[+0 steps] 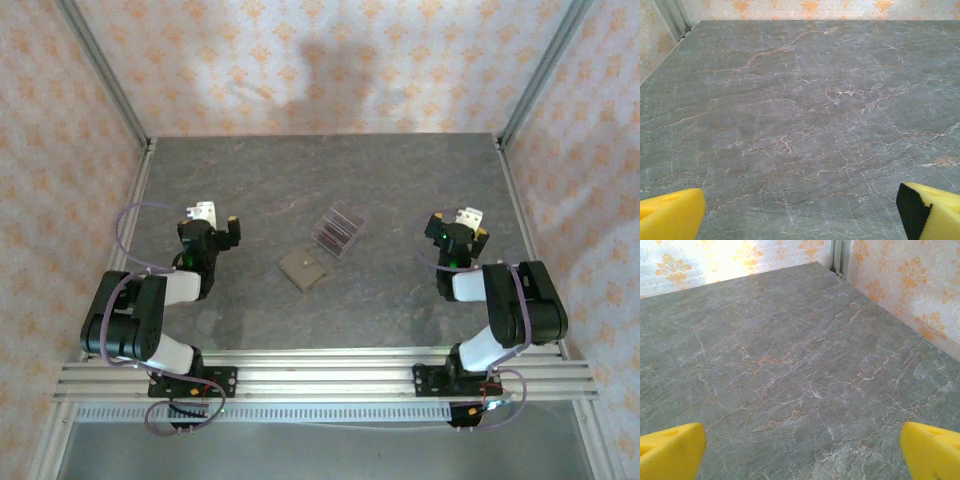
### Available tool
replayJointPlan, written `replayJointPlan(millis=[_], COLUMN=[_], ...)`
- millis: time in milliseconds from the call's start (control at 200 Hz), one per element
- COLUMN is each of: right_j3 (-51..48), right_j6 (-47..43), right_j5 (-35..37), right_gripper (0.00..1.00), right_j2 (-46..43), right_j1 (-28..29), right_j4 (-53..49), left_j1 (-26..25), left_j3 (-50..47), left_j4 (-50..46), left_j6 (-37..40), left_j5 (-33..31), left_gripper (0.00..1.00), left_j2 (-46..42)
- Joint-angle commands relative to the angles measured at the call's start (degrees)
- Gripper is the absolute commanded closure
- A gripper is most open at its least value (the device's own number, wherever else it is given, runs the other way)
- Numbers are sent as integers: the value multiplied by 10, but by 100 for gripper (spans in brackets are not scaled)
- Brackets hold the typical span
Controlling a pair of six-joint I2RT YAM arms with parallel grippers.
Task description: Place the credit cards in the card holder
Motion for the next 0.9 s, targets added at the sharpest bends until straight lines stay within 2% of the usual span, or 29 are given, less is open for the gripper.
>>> replayJointPlan(millis=[0,891], right_j3=[3,3], right_j6=[-4,-4], right_j5=[3,4], right_gripper=[1,1], right_j2=[2,2], right_j1=[3,3], right_j4=[8,9], left_j1=[-1,5], left_j3=[13,13], left_j4=[-11,-12], left_j6=[7,2], left_j5=[-6,1], left_gripper=[0,0], left_j2=[8,7])
